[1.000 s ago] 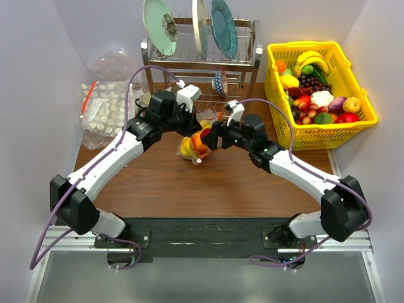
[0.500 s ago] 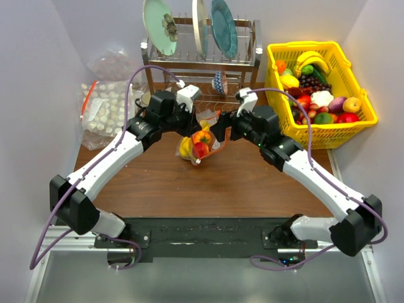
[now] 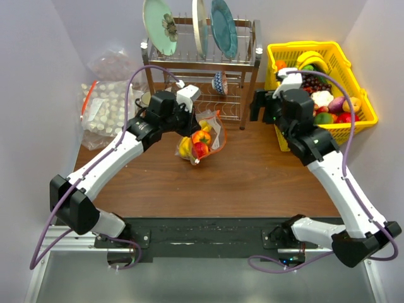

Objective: Place the food in the zip-top bag and seal the zipper
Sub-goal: Pick up the fake fruit from the bin.

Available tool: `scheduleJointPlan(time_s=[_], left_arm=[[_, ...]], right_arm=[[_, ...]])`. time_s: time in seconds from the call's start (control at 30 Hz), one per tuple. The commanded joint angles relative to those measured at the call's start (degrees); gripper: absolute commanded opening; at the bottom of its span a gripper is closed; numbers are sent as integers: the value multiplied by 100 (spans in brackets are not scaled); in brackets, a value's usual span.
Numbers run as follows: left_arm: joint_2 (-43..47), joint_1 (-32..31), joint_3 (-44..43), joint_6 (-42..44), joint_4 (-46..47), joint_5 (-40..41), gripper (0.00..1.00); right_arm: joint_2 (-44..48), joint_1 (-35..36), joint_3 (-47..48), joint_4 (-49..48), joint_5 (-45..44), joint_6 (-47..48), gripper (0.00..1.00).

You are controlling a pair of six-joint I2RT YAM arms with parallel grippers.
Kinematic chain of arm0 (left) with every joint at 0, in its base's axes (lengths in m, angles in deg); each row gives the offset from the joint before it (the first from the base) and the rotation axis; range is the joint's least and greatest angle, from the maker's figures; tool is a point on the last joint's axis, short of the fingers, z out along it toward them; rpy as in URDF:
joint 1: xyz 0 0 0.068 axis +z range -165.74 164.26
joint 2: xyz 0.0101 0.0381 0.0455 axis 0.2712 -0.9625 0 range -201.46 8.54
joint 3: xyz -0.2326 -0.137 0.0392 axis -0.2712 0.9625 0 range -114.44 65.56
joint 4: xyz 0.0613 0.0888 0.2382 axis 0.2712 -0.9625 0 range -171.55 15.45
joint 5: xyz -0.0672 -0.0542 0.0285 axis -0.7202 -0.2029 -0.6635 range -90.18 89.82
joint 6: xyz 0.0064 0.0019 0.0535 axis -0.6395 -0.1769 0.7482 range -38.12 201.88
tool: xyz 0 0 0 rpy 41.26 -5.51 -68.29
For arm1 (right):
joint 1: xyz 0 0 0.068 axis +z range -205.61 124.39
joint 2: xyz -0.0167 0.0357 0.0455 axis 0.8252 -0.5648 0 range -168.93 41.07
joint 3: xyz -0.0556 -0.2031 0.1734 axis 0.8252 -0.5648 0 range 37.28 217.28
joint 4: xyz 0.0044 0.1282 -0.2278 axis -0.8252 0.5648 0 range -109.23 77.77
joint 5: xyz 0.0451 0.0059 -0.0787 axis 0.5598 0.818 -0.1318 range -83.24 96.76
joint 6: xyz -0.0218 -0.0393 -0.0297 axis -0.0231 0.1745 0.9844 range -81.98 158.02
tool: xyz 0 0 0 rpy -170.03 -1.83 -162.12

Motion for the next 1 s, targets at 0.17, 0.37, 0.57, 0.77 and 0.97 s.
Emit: scheduleJointPlan(time_s=[0.17,0.37,0.57,0.77,0.97], left_arm=[[278,-23,167,135,428,-73,0],[392,-23,255,162,420,-11,0],[384,-23,360,144,525,6,0],[287,-23,431,144,578,-29,0],[331,-14,554,153,657,50,0]], right_arm=[[-148,-1518,-145,-425,-473,-990,88],[-1104,-2267,257,-1130,389,-1465,88],[-1957,-2759,479,-1726,847,-2361,84],[-2642,-2944,188,-3123,732,-3127,81],[-3566,-3120,1162,-3232,996,-3188,78]])
